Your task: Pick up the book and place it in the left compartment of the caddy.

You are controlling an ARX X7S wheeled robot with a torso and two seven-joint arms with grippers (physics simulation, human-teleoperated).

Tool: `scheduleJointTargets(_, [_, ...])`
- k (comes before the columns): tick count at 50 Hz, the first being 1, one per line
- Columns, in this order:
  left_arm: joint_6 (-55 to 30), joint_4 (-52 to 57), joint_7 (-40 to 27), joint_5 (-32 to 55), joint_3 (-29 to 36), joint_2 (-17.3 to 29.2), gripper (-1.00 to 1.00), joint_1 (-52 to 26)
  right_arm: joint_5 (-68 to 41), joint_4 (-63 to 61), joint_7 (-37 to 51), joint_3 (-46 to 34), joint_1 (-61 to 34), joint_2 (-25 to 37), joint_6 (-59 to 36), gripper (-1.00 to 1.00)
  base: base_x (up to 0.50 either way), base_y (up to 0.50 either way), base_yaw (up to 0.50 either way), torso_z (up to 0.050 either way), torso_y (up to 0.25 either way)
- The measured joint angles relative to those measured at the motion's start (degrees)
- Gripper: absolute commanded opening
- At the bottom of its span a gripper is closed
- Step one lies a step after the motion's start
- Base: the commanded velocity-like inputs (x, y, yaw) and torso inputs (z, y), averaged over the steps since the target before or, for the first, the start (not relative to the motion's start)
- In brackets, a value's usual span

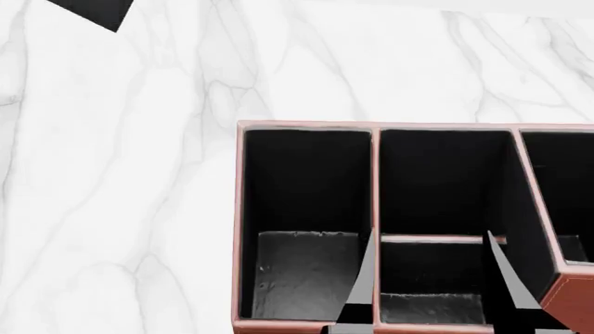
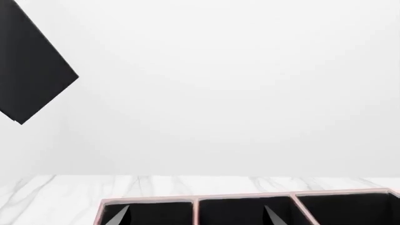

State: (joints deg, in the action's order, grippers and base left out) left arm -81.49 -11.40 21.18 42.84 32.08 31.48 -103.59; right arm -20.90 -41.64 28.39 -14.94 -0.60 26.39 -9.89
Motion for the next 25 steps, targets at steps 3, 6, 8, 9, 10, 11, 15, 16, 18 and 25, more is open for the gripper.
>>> scheduleJointTargets(3, [-2.5, -1.1, -2.2, 2.8, -1.3, -0.9, -1.0, -0.7, 0.0, 0.0, 0.0, 0.0, 0.0, 0.0, 0.0, 1.0, 0.0, 0.0, 0.0, 0.0, 0.003])
scheduleJointTargets(6, [-4.3, -2.7, -4.6, 6.1, -1.9, -1.6, -1.0, -1.7, -0.1, 0.0, 0.1, 0.0, 0.0, 0.1, 0.1, 1.0, 0.0, 0.0, 0.0, 0.0, 0.0])
scheduleJointTargets(8, [-5.3, -3.7, -6.6, 8.8, -2.1, -1.8, -1.0, -2.3, -0.1, 0.0, 0.1, 0.0, 0.0, 0.1, 0.1, 1.0, 0.0, 0.0, 0.0, 0.008, 0.0])
scheduleJointTargets(9, [-5.7, -4.6, -7.6, 10.2, -1.9, -2.0, -1.0, -2.9, -0.1, 0.0, 0.1, 0.0, 0.0, 0.1, 0.2, 1.0, 0.0, 0.0, 0.0, 0.0, 0.01])
scheduleJointTargets(10, [-6.1, -5.4, -8.5, 11.6, -1.6, -2.1, -1.0, -3.4, -0.1, 0.0, 0.1, 0.0, 0.0, 0.1, 0.2, 1.0, 0.0, 0.0, 0.0, 0.0, 0.0])
scheduleJointTargets(11, [-6.4, -6.0, -9.5, 13.0, -1.3, -2.2, -1.0, -3.9, -0.1, 0.1, 0.1, 0.0, 0.0, 0.1, 0.2, 1.0, 0.0, 0.0, 0.0, 0.0, 0.0])
scheduleJointTargets(15, [-7.4, -8.0, -14.3, 19.1, -0.6, -2.4, -1.0, -5.3, -0.2, 0.1, 0.1, -0.1, 0.0, 0.2, 0.2, 1.0, 0.0, 0.0, 0.0, 0.0, 0.0])
scheduleJointTargets(16, [-7.6, -8.7, -15.7, 20.8, -0.2, -2.5, -1.0, -5.7, -0.2, 0.0, 0.1, -0.1, 0.0, 0.2, 0.3, 1.0, 0.0, 0.0, 0.0, 0.0, 0.01])
scheduleJointTargets(18, [-7.9, -9.9, -18.6, 24.2, 0.4, -2.7, -1.0, -6.6, -0.2, 0.0, 0.1, -0.1, 0.0, 0.2, 0.3, 1.0, 0.0, 0.0, 0.0, 0.0, 0.0])
scheduleJointTargets(25, [-8.5, -13.4, -29.3, 35.8, 2.4, -3.1, -1.0, -8.5, -0.2, -0.1, 0.2, -0.1, 0.0, 0.3, 0.2, 1.0, 0.0, 0.0, 0.0, 0.0, 0.002])
